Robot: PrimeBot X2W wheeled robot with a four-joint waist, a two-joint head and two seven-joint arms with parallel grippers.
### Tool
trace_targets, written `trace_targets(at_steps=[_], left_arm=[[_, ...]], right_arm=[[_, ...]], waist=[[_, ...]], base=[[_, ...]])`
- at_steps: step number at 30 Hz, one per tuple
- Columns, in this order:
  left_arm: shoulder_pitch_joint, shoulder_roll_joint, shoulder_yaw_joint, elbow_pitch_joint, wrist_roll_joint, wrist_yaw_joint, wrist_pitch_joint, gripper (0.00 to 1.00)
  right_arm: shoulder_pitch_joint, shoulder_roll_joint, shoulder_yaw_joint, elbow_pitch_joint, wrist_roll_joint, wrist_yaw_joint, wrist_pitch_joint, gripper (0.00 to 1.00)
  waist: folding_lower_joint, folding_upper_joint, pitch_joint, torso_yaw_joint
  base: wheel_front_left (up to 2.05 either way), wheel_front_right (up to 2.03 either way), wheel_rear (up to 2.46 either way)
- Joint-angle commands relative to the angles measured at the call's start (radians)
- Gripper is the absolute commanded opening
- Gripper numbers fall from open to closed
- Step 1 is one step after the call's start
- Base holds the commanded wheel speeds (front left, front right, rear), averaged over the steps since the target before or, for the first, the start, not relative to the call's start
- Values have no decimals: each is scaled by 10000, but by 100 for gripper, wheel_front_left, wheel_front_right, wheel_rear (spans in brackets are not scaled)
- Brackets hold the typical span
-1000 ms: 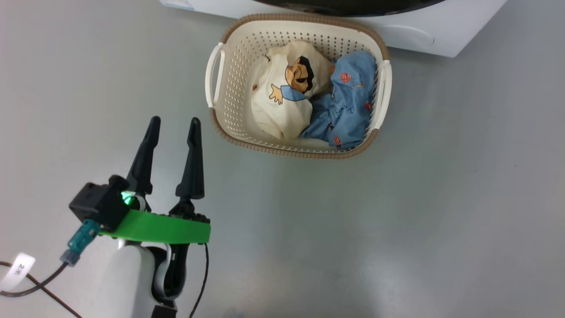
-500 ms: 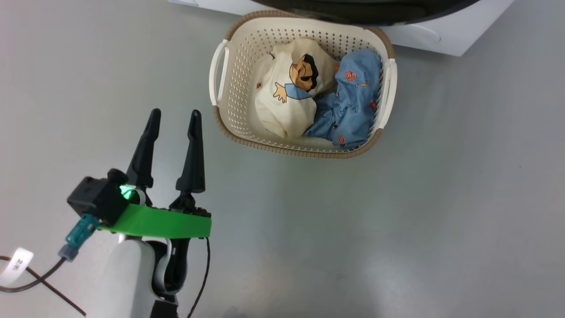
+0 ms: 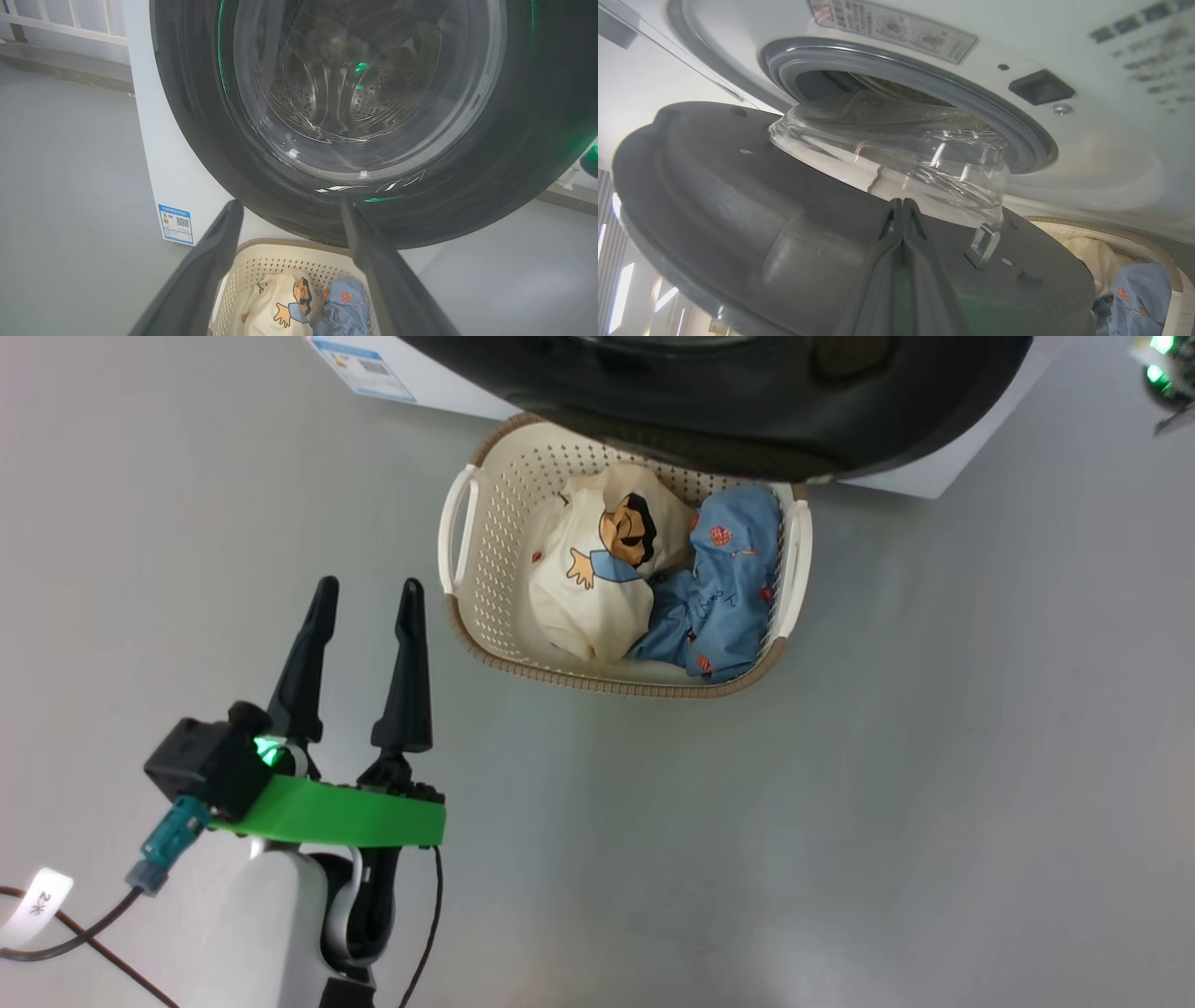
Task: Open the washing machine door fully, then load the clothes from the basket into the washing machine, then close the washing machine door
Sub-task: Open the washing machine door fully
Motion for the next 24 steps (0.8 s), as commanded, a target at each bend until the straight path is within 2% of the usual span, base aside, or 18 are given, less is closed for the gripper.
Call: trace_targets(at_steps=[1,24], left_arm=[[206,224,324,-133,110,6,-63,100],[949,223,542,43,395,6,-63,100]], right_arm=[[399,306,215,-393,-41,63,168,0],[2323,897,572,-1229,139,63,1192,0]], waist=[[1,0,-162,-58],[1,0,-1691,-226]], base=[[0,0,0],[0,0,0]])
